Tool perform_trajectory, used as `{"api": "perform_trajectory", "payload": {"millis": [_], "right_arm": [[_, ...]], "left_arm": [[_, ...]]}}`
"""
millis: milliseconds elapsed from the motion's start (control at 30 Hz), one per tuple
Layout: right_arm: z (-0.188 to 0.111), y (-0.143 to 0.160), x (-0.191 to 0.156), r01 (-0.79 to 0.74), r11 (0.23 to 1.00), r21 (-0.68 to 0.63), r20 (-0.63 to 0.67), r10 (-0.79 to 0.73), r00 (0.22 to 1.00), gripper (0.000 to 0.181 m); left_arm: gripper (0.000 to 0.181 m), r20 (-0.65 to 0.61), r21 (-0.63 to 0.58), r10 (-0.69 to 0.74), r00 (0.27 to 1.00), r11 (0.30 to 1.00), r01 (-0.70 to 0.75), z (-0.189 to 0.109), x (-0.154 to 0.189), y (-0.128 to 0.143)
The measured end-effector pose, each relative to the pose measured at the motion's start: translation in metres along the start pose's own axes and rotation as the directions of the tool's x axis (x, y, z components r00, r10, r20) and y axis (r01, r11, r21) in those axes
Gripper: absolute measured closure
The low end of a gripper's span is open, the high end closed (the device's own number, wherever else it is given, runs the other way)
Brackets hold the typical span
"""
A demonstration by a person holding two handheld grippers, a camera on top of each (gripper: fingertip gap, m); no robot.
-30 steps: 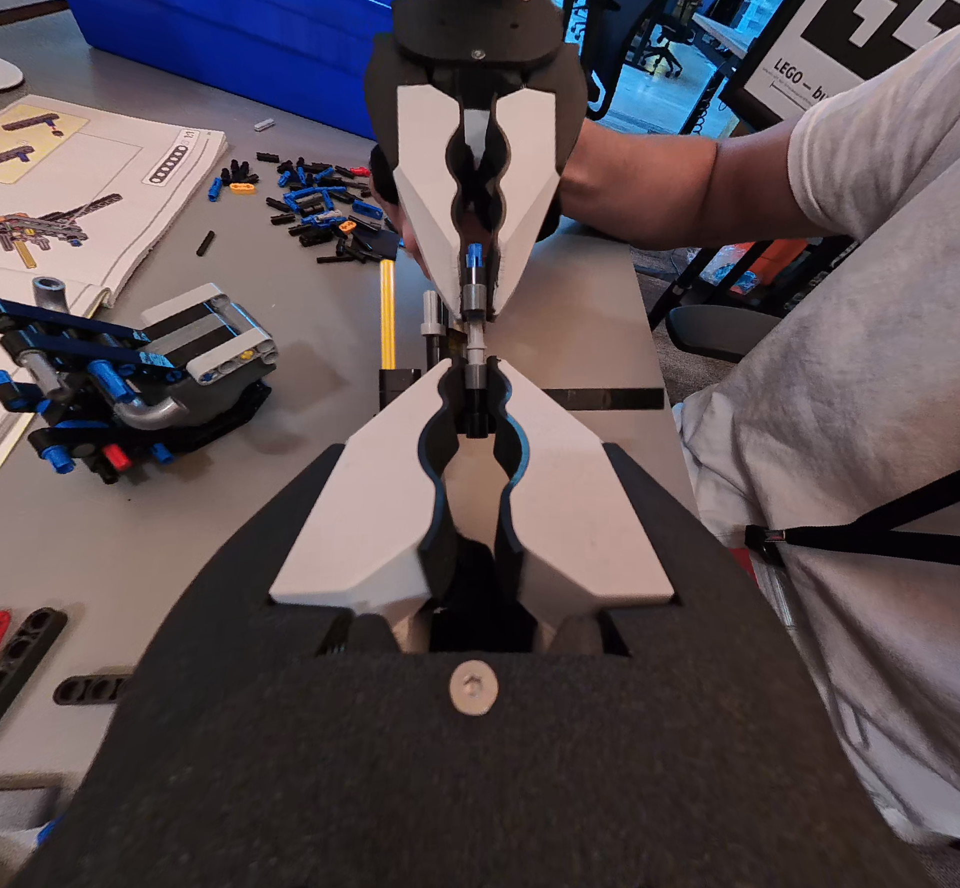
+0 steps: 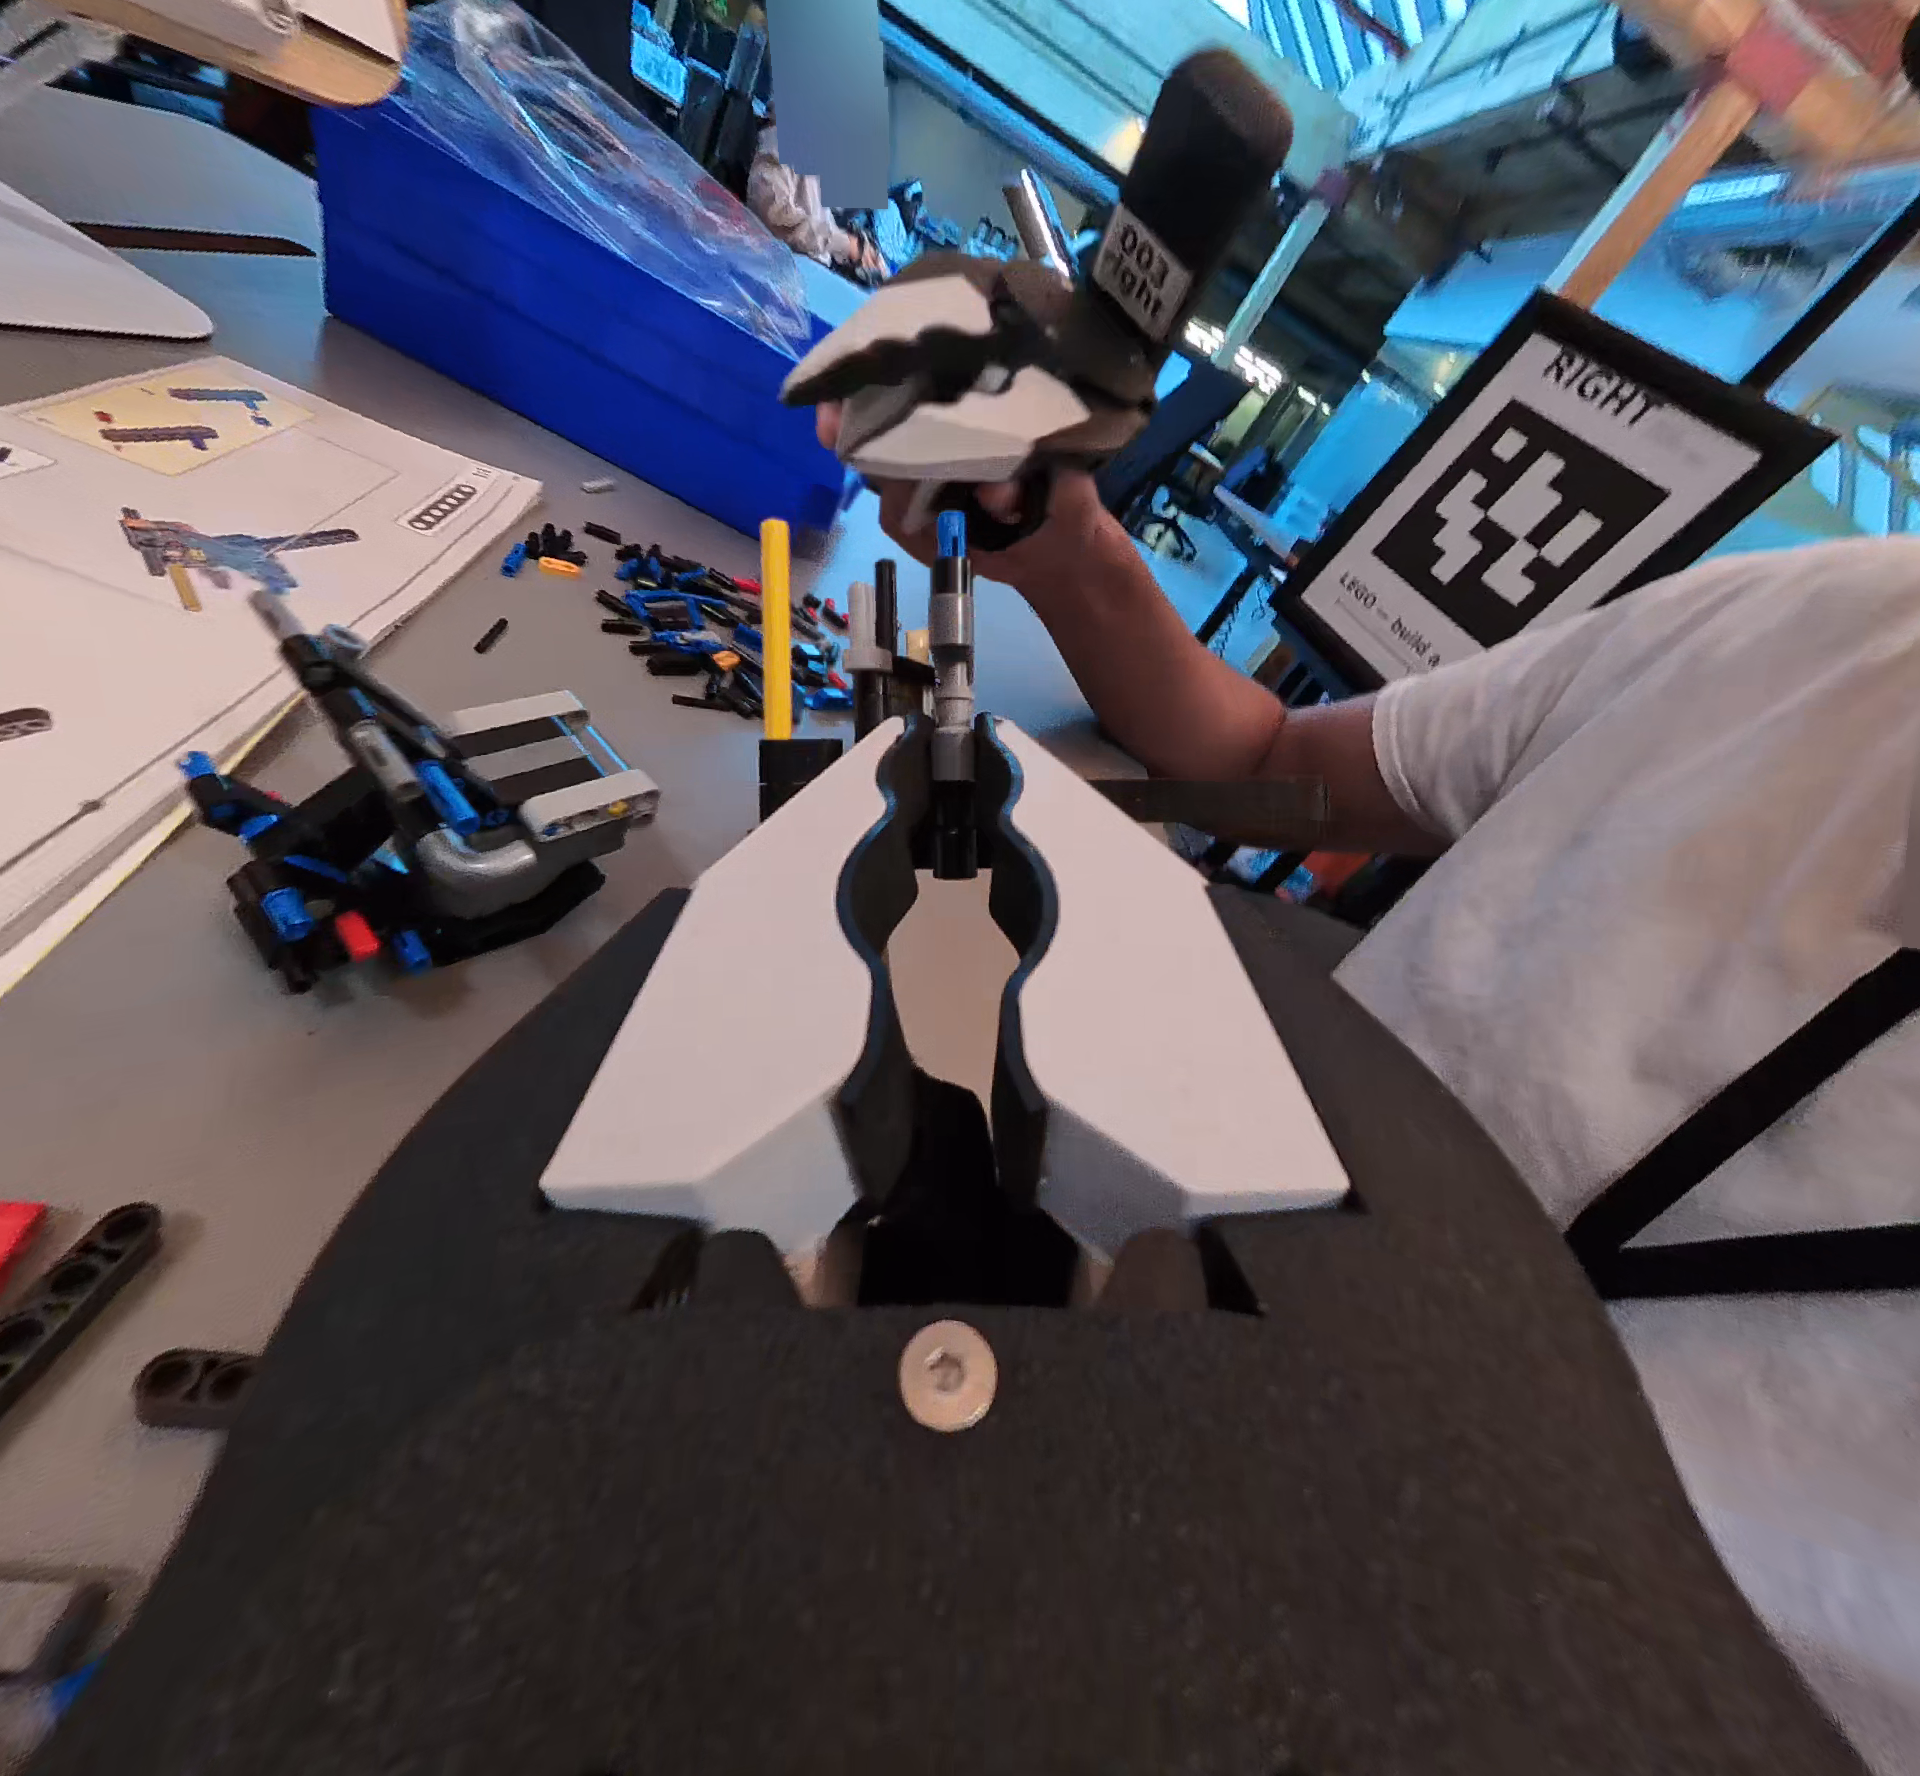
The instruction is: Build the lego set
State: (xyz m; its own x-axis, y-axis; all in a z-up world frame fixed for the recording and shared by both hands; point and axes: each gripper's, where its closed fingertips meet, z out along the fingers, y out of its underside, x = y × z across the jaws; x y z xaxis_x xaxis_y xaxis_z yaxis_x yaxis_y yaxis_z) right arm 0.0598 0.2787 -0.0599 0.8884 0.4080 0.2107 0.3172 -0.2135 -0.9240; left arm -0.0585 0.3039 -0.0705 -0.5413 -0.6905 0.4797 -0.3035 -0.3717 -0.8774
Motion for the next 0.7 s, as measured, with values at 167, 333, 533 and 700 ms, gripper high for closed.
{"api": "perform_trajectory", "payload": {"millis": [167, 333, 533, 700], "right_arm": [[-0.011, 0.070, 0.076, 0.065, 0.953, -0.296, -0.355, -0.173, 0.919, 0.161], [0.005, 0.100, 0.070, -0.175, 0.937, -0.302, -0.311, 0.077, 0.947, 0.156], [0.011, 0.118, 0.068, -0.222, 0.913, -0.341, -0.283, 0.125, 0.951, 0.156], [0.016, 0.120, 0.063, -0.242, 0.912, -0.331, -0.249, 0.163, 0.955, 0.158]], "left_arm": [[0.176, -0.002, 0.036, -0.036, 0.999, 0.999, 0.036, -0.004, -0.006, -0.004], [0.176, 0.010, 0.022, -0.017, 1.000, 1.000, 0.017, -0.001, -0.005, -0.003], [0.175, 0.004, 0.001, -0.011, 1.000, 1.000, 0.011, -0.002, -0.004, -0.001], [0.176, -0.008, 0.002, -0.010, 1.000, 1.000, 0.010, -0.003, 0.000, -0.002]]}}
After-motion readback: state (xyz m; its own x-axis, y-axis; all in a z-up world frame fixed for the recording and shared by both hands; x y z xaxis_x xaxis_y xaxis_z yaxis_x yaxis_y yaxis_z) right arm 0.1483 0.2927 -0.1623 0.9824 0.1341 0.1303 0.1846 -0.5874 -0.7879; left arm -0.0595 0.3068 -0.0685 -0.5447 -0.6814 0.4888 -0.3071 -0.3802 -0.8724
